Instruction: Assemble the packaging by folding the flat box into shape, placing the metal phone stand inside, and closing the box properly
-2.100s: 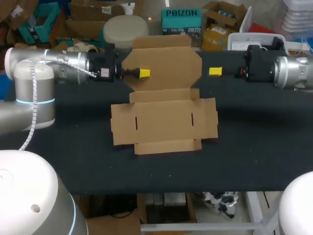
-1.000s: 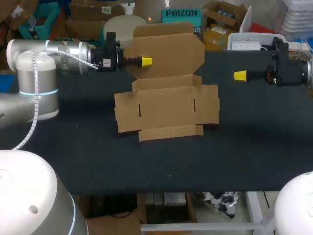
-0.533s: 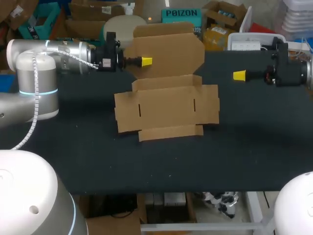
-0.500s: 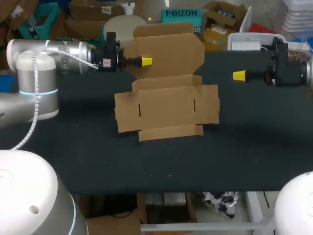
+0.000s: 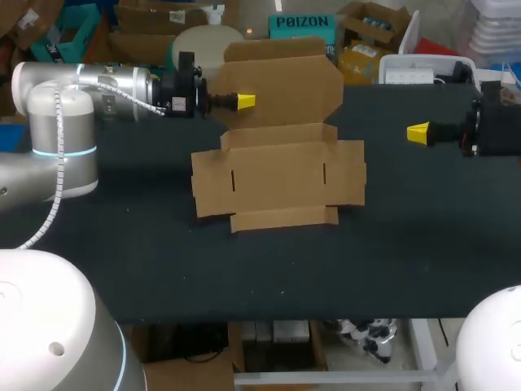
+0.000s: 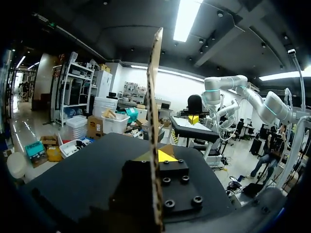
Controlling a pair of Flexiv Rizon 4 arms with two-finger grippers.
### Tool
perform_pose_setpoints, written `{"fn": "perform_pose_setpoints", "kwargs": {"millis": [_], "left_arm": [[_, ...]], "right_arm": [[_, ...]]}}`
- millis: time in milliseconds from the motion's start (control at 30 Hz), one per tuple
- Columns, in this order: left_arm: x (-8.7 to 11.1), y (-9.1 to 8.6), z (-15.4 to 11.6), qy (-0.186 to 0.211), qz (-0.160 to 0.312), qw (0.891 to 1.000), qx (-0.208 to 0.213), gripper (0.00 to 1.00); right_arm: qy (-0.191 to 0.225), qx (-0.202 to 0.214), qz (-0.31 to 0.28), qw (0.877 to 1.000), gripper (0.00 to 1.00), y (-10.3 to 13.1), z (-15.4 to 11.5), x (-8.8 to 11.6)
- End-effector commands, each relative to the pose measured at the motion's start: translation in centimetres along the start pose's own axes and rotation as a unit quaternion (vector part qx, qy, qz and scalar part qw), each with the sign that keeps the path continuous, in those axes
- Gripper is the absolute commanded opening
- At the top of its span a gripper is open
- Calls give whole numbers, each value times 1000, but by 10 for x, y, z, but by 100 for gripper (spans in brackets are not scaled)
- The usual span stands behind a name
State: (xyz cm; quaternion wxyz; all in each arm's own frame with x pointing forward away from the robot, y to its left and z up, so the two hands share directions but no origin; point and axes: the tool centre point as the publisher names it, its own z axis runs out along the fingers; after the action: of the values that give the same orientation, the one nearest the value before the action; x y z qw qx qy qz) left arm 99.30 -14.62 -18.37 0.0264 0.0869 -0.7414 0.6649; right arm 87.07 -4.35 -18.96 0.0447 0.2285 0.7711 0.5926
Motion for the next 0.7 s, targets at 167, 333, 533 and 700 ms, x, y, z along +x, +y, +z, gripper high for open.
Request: {"fn": "perform_pose_setpoints", "kwargs": {"millis": [167, 333, 533, 700], "left_arm": [[8, -13, 8, -9, 27, 1000, -5, 0], [13, -18, 13, -5, 42, 999, -7, 0], [18, -23, 16, -1, 58, 998, -2, 0], [22, -28, 20, 4, 74, 997, 3, 0]], "right_arm": [[-98, 5, -47, 994, 0, -22, -18, 39], [-114, -5, -60, 992, 0, -41, -26, 51], [-129, 11, -57, 990, 0, -67, -26, 67], [-140, 20, -56, 988, 0, -82, -30, 76]]}}
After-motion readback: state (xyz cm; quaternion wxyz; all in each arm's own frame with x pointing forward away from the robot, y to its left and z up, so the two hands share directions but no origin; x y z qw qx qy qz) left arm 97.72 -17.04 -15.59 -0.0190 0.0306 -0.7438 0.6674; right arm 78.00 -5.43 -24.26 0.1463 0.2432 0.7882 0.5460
